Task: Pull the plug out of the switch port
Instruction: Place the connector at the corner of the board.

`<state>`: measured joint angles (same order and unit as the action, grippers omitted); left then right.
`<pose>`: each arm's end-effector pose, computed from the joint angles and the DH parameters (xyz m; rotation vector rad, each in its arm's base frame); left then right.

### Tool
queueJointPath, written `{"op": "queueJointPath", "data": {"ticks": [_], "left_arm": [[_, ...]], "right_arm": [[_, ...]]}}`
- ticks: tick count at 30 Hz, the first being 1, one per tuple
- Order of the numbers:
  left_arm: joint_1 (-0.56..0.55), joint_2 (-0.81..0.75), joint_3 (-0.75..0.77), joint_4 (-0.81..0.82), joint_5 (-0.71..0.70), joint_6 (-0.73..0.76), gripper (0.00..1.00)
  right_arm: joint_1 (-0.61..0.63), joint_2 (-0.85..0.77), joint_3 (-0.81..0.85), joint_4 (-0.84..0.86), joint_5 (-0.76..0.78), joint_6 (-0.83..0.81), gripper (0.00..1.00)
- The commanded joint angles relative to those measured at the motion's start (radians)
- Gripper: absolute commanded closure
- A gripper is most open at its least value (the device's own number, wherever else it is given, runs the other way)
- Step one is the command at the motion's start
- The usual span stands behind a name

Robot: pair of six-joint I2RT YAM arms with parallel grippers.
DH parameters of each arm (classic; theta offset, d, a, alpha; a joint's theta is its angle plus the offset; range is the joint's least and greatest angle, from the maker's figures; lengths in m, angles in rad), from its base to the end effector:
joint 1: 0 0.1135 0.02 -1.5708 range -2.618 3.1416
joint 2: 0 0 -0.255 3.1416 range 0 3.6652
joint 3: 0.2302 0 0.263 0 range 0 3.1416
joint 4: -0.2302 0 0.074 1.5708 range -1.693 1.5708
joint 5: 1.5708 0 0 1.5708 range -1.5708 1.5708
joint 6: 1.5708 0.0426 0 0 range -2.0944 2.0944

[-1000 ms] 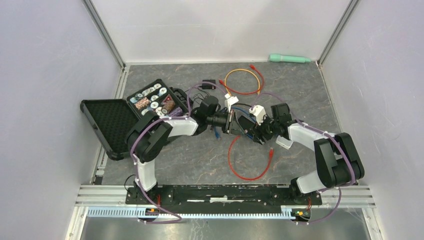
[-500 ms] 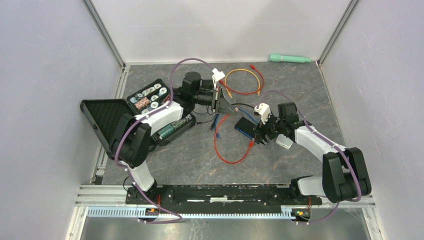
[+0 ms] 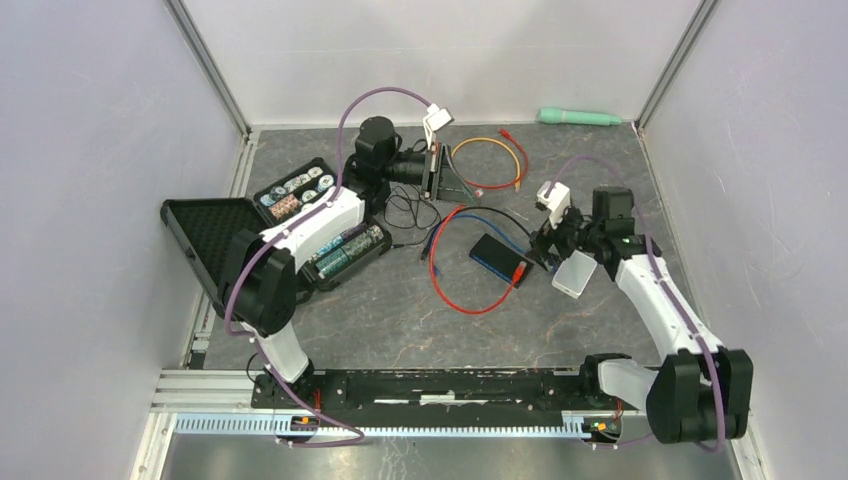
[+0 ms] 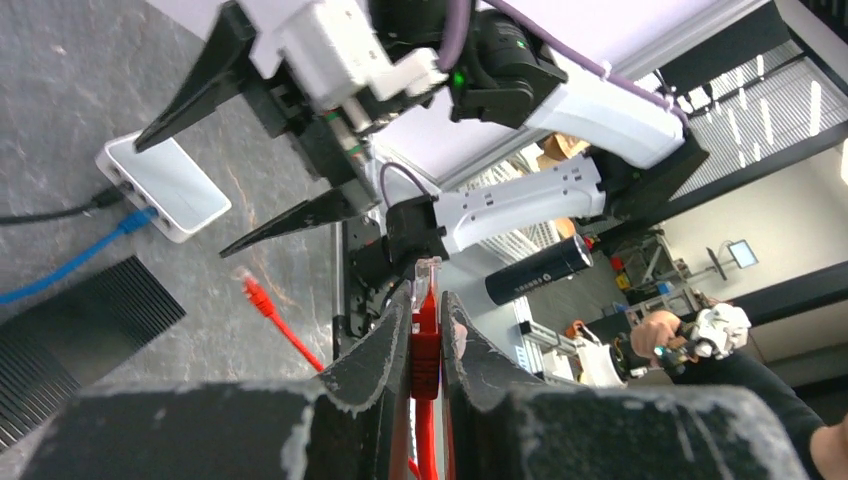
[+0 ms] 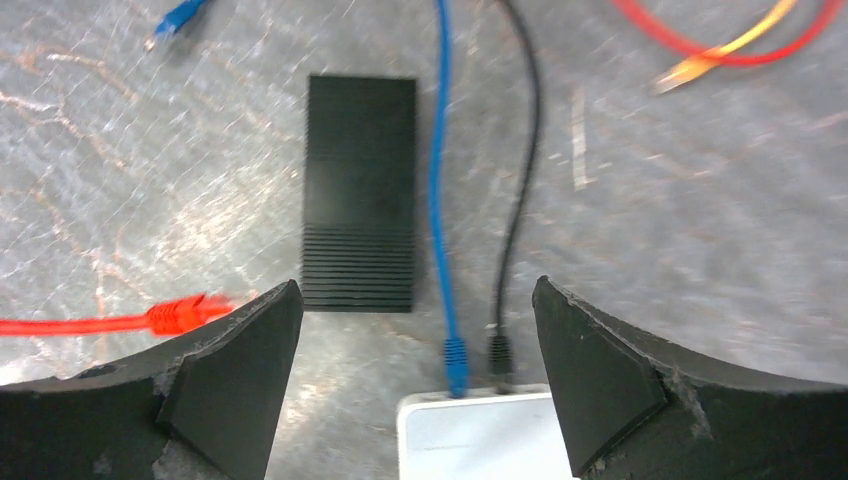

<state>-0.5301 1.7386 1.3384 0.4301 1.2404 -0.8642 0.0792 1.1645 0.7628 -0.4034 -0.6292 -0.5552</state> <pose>0.3330 -0.2419 0.3230 0.8921 1.7676 -1.9282 0.2507 0.0450 0.2247 -0.9680 2.0168 0.4909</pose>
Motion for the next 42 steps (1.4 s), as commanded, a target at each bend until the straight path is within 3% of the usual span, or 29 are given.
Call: {"op": "queueJointPath", "data": {"ticks": [1,7,15,27,28,32,33,36,37,39,42], "left_arm": [[0.008,0.037,0.122,-0.035,-0.027,-0.026,0.98],[0.007,0.127,0.280,-0.255,-0.165,0.099,0.98],[0.004,0.233,0.421,-0.399,-0.291,0.175,0.98],[-0.011,0.275,0.502,-0.396,-0.322,0.122,0.98],[-0.011,0.279,0.507,-0.394,-0.319,0.117,0.98],[-0.008,0.286,0.521,-0.390,-0.314,0.109,0.98],[-0.005,0.287,0.521,-0.389,-0.312,0.107,0.98],[0.012,0.290,0.508,-0.373,-0.311,0.094,0.98],[0.019,0.289,0.501,-0.361,-0.311,0.089,0.97],[0.028,0.288,0.492,-0.352,-0.309,0.093,0.85],[0.038,0.276,0.478,-0.362,-0.315,0.120,0.48]], "right_arm": [[-0.028,-0.093,0.108,-0.054,-0.052,-0.090,0.08],[-0.006,-0.107,0.205,-0.163,-0.207,-0.147,0.15],[0.162,-0.111,0.194,-0.158,-0.232,-0.181,0.12],[0.354,0.004,0.138,-0.048,-0.205,-0.127,0.19],[0.358,0.009,0.132,-0.042,-0.201,-0.125,0.22],[0.360,0.015,0.123,-0.016,-0.164,-0.115,0.51],[0.359,0.008,0.121,0.002,-0.145,-0.108,0.59],[0.359,-0.015,0.122,0.032,-0.064,-0.094,0.98],[0.360,-0.023,0.121,0.042,-0.032,-0.087,1.00],[0.359,-0.033,0.122,0.060,0.042,-0.077,1.00],[0.356,-0.021,0.153,0.048,0.156,-0.079,1.00]]}}
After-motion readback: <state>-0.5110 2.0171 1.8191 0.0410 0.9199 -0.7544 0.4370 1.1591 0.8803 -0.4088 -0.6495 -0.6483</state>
